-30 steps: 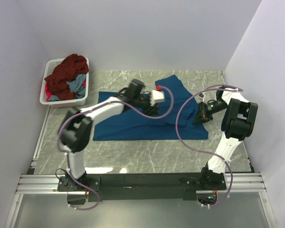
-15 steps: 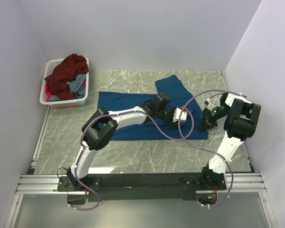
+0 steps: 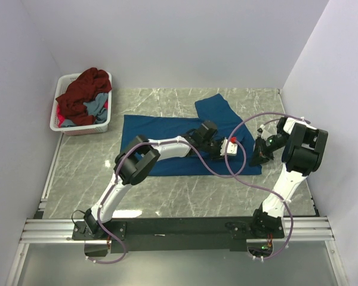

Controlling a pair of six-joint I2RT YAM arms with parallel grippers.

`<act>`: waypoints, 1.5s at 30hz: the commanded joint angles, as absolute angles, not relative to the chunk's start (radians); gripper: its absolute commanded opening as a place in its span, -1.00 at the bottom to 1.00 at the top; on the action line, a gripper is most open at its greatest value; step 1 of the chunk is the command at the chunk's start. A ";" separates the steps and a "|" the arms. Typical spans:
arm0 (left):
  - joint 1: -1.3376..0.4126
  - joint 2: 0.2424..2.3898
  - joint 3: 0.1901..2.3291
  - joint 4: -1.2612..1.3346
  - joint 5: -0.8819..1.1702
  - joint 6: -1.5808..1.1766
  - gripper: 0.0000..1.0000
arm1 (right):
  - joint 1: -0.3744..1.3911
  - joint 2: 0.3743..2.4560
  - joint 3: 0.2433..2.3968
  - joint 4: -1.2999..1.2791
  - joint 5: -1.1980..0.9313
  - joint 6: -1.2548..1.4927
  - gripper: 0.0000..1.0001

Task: Fold and stack the t-shirts
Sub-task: Fold the tshirt

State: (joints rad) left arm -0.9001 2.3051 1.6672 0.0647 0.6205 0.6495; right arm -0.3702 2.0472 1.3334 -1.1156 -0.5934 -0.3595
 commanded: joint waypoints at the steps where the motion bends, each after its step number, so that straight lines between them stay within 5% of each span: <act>1: -0.907 2.333 1.727 0.094 0.614 0.681 -0.24 | -0.379 2.040 1.335 -1.135 -0.604 -0.374 -0.65; 5: -0.907 2.344 1.735 0.103 0.604 0.670 -0.28 | -0.377 2.042 1.330 -1.135 -0.595 -0.380 -0.65; 15: -0.850 2.313 1.733 0.141 0.598 0.606 -0.97 | -0.379 2.036 1.315 -1.098 -0.519 -0.377 -0.65; 19: -0.804 2.335 1.772 0.170 0.603 0.529 -0.99 | -0.377 2.040 1.313 -1.094 -0.515 -0.377 -0.65; 29: -0.738 2.405 1.858 0.239 0.606 0.331 -0.85 | -0.377 2.036 1.324 -1.103 -0.508 -0.376 -0.65; 41: -0.658 2.347 1.790 0.157 0.563 0.256 -0.20 | -0.374 1.997 1.374 -1.120 -0.534 -0.408 -0.63; 45: -0.585 2.287 1.741 0.141 0.596 0.155 -0.14 | -0.350 1.973 1.482 -1.138 -0.584 -0.429 -0.41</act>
